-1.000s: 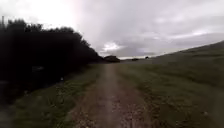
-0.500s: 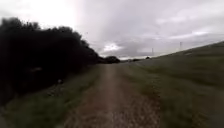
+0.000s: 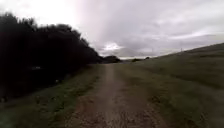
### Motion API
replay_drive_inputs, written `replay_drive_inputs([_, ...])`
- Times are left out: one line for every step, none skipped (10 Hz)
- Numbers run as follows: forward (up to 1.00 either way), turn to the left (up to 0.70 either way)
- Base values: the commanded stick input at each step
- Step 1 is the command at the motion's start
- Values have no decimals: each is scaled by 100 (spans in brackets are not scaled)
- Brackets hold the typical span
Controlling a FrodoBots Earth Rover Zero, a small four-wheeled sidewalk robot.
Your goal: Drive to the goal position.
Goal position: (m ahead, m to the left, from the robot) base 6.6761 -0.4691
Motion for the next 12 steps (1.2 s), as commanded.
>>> replay_drive_inputs([66, 0])
replay_drive_inputs([62, 0])
replay_drive_inputs([0, 0])
replay_drive_inputs([0, 0])
replay_drive_inputs([0, 0])
replay_drive_inputs([0, 0])
replay_drive_inputs([0, 0])
replay_drive_inputs([0, 0])
replay_drive_inputs([0, 0])
replay_drive_inputs([10, 0])
replay_drive_inputs([22, 0])
replay_drive_inputs([39, 0])
